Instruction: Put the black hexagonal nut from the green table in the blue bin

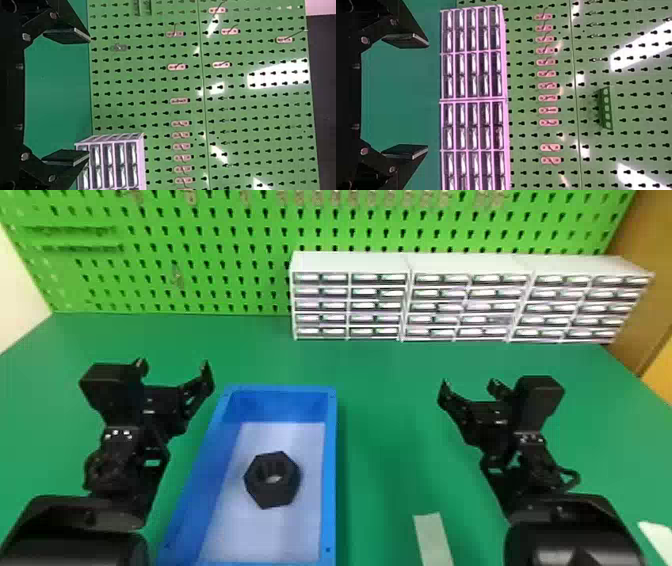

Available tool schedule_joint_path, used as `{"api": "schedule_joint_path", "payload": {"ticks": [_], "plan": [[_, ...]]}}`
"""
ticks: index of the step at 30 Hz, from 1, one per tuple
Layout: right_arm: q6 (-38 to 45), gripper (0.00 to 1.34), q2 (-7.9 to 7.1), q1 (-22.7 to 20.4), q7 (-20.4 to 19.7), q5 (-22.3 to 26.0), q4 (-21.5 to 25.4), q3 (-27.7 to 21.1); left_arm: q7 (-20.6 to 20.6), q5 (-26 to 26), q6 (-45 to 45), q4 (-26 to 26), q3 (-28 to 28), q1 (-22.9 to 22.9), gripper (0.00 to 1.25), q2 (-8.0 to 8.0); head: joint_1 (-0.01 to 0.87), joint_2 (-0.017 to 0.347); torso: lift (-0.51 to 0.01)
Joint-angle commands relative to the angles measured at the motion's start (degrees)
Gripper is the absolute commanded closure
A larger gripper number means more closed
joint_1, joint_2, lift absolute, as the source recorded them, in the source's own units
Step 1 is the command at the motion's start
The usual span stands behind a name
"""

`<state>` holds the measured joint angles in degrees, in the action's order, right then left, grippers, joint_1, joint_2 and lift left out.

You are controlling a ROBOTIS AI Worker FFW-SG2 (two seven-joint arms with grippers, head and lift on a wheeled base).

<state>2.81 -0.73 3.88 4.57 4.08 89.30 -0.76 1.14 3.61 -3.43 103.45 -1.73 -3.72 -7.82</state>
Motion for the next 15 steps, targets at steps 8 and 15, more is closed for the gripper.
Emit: {"api": "schedule_joint_path", "payload": {"ticks": [8,15], "plan": [[0.00,0.35,0.12,-0.10,0.00,0.13,0.09,-0.30,0.00,0.09,0.00,0.00,0.06,0.03,0.25,0.00,0.686,0.052,-0.097],[0.00,0.35,0.03,-0.10,0.08,0.13,0.09,0.14,0.00,0.09,0.00,0.00,0.15,-0.06,0.25,0.00,0.686,0.052,-0.097]]}}
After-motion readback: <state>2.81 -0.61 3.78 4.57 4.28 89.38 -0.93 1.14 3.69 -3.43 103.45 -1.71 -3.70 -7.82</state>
